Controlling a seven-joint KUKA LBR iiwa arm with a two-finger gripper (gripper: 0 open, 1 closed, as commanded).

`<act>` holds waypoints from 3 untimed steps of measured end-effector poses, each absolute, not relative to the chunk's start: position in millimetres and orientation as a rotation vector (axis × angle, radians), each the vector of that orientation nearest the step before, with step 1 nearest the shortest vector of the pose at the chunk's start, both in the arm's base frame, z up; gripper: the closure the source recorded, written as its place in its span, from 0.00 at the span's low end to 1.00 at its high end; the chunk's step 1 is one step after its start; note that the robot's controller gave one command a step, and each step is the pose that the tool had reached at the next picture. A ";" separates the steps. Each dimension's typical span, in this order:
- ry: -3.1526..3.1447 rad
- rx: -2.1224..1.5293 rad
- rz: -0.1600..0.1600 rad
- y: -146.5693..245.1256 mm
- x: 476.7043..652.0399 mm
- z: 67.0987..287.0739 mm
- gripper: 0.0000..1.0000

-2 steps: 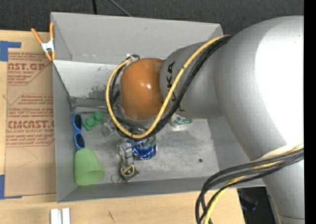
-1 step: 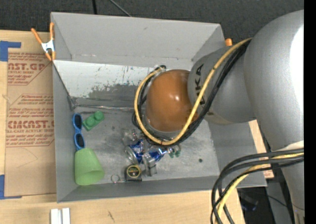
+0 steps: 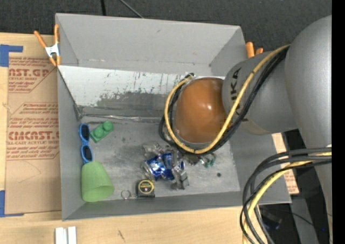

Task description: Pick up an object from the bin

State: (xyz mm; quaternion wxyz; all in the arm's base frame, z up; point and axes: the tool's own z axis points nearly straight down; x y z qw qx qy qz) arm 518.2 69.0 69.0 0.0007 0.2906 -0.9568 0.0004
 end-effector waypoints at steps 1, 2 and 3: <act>-3.005 0.914 -0.003 70.9 518.1 69.3 1.00; -3.011 0.922 0.002 61.2 518.8 146.1 1.00; -3.039 0.841 0.003 47.9 534.4 251.6 1.00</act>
Offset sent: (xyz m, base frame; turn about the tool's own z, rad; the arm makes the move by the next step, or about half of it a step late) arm 0.0000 0.0000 0.0000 0.0000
